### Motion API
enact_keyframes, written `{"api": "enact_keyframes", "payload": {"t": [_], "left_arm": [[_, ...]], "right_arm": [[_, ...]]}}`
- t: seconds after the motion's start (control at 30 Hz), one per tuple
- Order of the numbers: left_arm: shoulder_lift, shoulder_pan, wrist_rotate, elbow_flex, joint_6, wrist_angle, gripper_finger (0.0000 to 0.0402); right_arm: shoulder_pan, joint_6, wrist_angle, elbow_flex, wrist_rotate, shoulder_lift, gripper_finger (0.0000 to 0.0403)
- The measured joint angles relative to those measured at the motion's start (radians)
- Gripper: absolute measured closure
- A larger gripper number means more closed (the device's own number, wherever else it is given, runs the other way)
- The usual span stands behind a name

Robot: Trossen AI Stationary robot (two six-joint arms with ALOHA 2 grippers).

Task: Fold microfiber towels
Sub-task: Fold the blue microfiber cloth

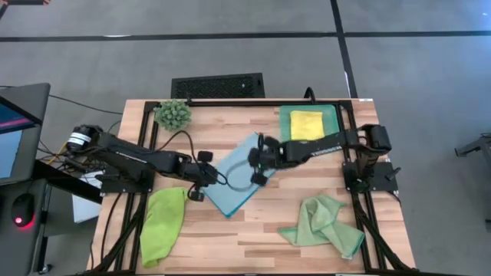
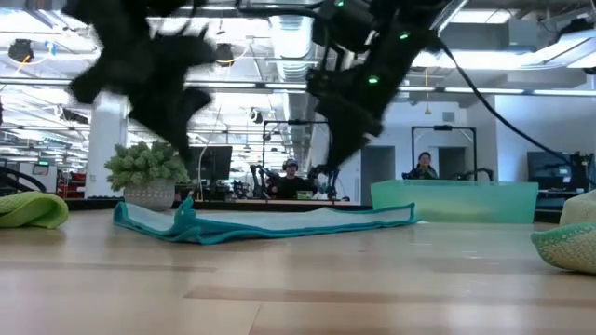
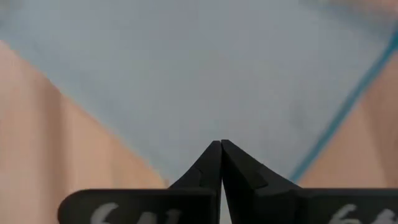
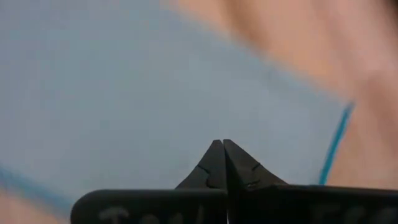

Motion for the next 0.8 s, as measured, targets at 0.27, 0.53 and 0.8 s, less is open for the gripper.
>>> {"api": "enact_keyframes", "payload": {"t": [0.27, 0.53, 0.8], "left_arm": [[-0.002, 0.065, 0.111, -0.242, -0.048, 0.256, 0.0401], [0.001, 0.045, 0.134, -0.306, -0.157, 0.342, 0.0401], [0.027, -0.068, 0.242, -0.284, -0.239, 0.405, 0.0401]], "right_arm": [[0.067, 0.238, -0.004, -0.16, 0.026, 0.0, 0.0401], [-0.025, 0.175, 0.158, -0.252, 0.052, 0.0, 0.0402], [-0.132, -0.002, 0.212, -0.224, 0.051, -0.018, 0.0401]]}}
